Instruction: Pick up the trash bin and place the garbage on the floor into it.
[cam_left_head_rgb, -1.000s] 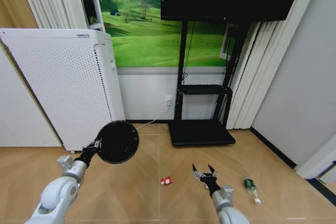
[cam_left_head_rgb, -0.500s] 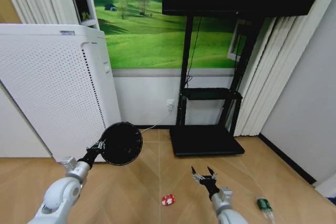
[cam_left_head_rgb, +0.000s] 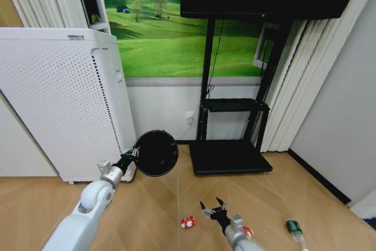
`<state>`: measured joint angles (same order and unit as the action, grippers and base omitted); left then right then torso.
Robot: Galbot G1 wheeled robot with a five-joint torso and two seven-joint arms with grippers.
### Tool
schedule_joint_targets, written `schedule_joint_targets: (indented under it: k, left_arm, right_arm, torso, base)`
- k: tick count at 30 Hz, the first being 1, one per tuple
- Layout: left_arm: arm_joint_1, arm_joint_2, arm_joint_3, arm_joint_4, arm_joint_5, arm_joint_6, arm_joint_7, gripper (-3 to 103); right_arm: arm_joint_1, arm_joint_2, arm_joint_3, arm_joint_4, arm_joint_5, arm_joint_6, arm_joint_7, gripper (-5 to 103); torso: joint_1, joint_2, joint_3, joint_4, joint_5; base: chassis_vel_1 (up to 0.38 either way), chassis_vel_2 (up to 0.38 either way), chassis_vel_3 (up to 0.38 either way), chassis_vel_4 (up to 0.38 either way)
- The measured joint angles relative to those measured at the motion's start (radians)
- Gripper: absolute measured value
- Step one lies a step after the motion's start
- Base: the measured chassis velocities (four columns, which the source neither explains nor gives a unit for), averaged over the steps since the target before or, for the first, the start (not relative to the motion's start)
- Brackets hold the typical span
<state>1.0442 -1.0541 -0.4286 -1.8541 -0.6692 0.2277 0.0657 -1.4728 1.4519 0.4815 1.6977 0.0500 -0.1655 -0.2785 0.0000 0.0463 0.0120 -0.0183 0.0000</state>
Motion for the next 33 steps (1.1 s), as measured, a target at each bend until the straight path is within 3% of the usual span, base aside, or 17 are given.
schedule_joint_targets:
  k: [4,6,9,16,23,33]
  left_arm:
    - [-0.052,-0.011,0.071,0.027,0.011,0.003,-0.020,6]
    - [-0.063,-0.016,0.108,0.011,0.013,0.013,-0.037,6]
    - [-0.053,-0.010,0.115,-0.006,0.012,0.017,-0.041,6]
    - [-0.064,0.002,0.166,-0.012,0.007,0.026,-0.044,6]
    - [-0.093,-0.016,0.212,0.017,0.007,0.029,-0.050,6]
    - [-0.104,-0.039,0.221,0.018,0.007,0.035,-0.061,6]
  right_arm:
    - [0.070,-0.057,-0.080,-0.132,-0.031,0.030,-0.035,100]
    - [0.154,-0.132,-0.159,-0.248,-0.082,0.139,-0.121,100]
    - [0.208,-0.173,-0.211,-0.287,-0.089,0.164,-0.163,100]
    - [0.322,-0.236,-0.324,-0.349,-0.107,0.153,-0.247,100]
    - [0.478,-0.343,-0.527,-0.410,-0.115,0.102,-0.267,100]
    - [0.575,-0.401,-0.715,-0.482,-0.182,0.110,-0.295,100]
  torso:
    - [0.000,0.000,0.000,0.0001,0.0000]
    - [0.000,0.000,0.000,0.0001,0.0002]
    - [0.000,0.000,0.000,0.0000,0.0001]
    - [0.000,0.000,0.000,0.0001,-0.0002]
    - [0.000,0.000,0.000,0.0002,0.0001]
    - [0.000,0.000,0.000,0.0000,0.0001]
  base:
    - [0.000,0.000,0.000,0.000]
    - [0.000,0.000,0.000,0.000]
    - [0.000,0.000,0.000,0.000]
    - [0.000,0.000,0.000,0.000]
    - [0.000,0.000,0.000,0.000]
    - [0.000,0.000,0.000,0.000]
